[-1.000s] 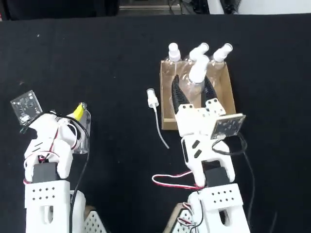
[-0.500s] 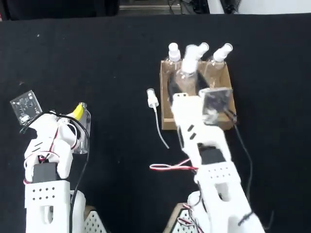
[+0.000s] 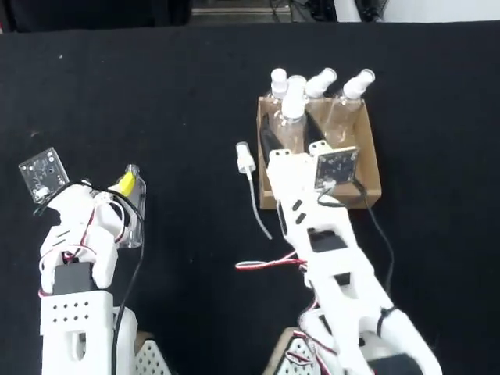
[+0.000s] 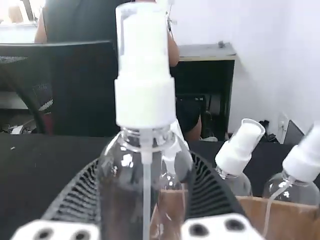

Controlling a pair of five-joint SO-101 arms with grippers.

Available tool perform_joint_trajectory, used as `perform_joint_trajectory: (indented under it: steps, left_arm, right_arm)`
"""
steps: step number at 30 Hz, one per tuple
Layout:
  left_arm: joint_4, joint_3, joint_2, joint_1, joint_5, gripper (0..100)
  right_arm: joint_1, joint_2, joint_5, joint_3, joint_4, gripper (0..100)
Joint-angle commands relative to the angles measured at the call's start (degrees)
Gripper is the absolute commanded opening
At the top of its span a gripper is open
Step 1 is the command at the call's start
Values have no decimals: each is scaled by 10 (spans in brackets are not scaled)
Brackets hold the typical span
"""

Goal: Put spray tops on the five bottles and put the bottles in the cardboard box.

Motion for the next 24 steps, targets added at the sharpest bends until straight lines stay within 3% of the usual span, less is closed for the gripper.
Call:
perform_joint_trajectory:
  steps: [1,8,24]
  left_arm:
    - [-13,-9,-4,-6,6,213]
    - [-13,-9,-4,-6,6,213]
    - [-11,-8,-4,-6,6,213]
  right_arm:
    - [-5,46,1,-5,-71,10]
    - [20,139,4,7,-193,10]
    - [54,176,4,18,-199,10]
